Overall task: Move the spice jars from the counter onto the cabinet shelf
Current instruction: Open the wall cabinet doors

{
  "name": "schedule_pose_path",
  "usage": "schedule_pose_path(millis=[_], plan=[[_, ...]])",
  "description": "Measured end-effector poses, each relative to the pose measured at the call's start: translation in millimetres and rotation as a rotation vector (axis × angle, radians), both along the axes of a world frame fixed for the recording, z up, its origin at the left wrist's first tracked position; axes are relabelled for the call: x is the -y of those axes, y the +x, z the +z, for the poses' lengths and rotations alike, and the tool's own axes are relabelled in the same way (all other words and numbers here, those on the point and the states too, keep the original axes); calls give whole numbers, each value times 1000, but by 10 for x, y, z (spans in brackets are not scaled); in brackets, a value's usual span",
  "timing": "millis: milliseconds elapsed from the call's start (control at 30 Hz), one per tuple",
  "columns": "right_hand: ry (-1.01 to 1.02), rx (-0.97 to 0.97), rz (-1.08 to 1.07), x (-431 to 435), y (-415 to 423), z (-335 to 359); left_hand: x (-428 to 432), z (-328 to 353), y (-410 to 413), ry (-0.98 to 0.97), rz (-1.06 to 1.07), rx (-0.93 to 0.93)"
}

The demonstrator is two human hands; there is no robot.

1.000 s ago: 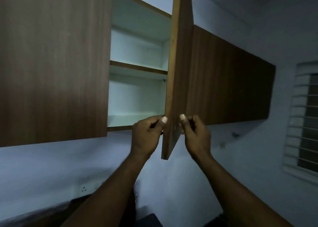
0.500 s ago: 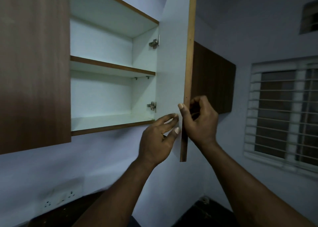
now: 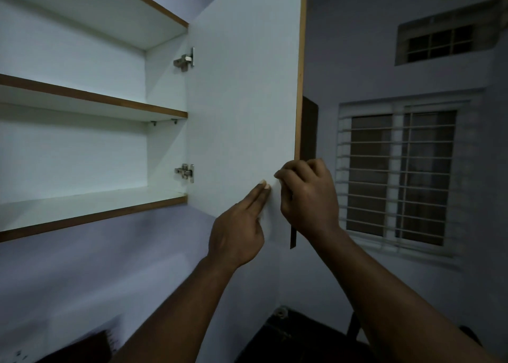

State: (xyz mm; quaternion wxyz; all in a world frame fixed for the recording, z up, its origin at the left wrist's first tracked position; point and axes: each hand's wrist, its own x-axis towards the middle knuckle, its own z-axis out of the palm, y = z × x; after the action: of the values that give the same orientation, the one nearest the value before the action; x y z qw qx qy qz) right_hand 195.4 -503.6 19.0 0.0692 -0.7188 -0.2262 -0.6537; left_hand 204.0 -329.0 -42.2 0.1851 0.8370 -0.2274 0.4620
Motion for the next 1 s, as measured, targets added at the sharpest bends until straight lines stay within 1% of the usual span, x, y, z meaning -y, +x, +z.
schedule_pose_path(millis=[200,400,467,533,667,800,867,933,1000], plan=[[-50,-118,-169,188,188,-189,118,-70,300,64,154,-221],[-68,-301,-244,285,416,-348,233,-105,536,175,143,-327],[-38,-363,-241,279,476,-386,255,-101,603,204,141,-364],[9,-394,-212,251,522,-420,231,-102,657,219,151,-412],[70,-392,-113,103,576,-436,71,-142,710,232,194,-478],[108,-430,28,-170,617,-420,-243,-160,667,229,315,-493],[111,-477,101,-359,647,-415,-502,-136,617,242,415,-461],[112,-538,183,-583,690,-405,-806,-88,541,290,573,-439],[93,-621,264,-851,736,-408,-1139,-20,423,311,733,-454]])
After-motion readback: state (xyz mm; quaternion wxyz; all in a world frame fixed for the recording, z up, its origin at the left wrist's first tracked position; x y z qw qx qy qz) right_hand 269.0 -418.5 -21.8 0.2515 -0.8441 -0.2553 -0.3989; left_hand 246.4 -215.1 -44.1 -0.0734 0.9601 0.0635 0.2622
